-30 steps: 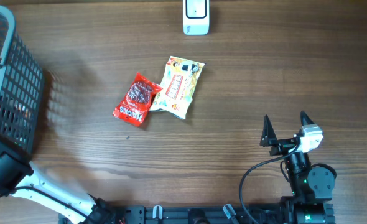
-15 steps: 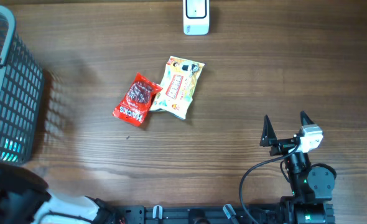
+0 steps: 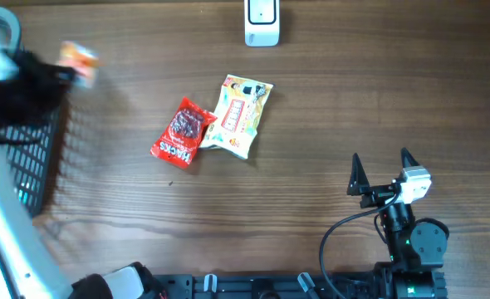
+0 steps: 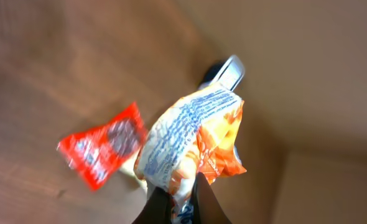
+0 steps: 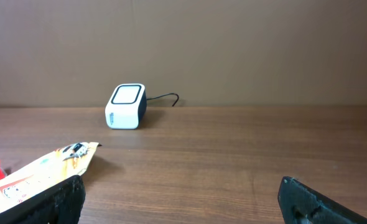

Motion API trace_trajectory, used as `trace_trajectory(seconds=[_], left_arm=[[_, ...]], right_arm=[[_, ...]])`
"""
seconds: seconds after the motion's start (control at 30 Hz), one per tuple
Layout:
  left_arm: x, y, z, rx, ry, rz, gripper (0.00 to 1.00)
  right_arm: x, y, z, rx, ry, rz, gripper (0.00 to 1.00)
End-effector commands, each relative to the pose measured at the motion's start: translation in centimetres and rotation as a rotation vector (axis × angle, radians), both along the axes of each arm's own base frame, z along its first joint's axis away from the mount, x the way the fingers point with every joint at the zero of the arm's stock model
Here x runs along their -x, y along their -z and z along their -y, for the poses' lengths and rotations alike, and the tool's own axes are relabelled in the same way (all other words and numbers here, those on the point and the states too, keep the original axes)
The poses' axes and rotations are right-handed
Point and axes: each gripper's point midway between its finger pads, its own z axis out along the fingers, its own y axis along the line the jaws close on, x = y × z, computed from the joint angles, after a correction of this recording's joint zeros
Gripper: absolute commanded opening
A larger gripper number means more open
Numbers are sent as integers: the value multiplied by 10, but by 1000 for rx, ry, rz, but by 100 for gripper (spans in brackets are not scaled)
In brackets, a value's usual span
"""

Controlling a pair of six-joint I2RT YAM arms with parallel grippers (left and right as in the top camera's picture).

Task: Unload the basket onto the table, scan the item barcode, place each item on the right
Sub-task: 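Reach the left gripper into the basket and grasp a small box, then place the small orange box right of the yellow packet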

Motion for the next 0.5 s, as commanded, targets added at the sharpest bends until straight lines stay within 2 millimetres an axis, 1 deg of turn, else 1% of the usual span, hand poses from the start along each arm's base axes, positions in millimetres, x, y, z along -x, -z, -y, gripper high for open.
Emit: trace_trajectory(seconds=[0.0,0.07,0.1,0.13,0.17,0.27,0.3,0.33,0.37,0.4,0.43,0.47], left_arm=[[-6,73,42,-168,115,-210,4],[-12,100,73,-171,207,-239,4],[-17,119,92,-171,260,-256,4],[-20,133,105,-166,285,-270,4],[-25,152,120,-157,307,-287,4],[-33,186,149,-148,352,-315,4],[-35,195,157,-150,370,-326,7],[-36,205,165,-153,391,-339,19],[-37,217,175,-157,416,-358,23],[-37,225,181,-160,432,-370,29],[-37,231,186,-162,445,-380,32],[-36,235,190,-165,456,-387,37]], right_arm=[[0,-2,3,6,14,9,100],[0,-2,3,6,14,9,100],[0,-2,3,6,14,9,100],[0,-2,3,6,14,9,100],[0,-2,3,6,14,9,100],[0,-2,3,6,14,9,100],[0,-2,3,6,14,9,100],[0,-2,3,5,14,9,100],[0,-2,3,6,14,9,100],[0,-2,3,6,14,9,100],[0,-2,3,5,14,9,100],[0,-2,3,6,14,9,100]])
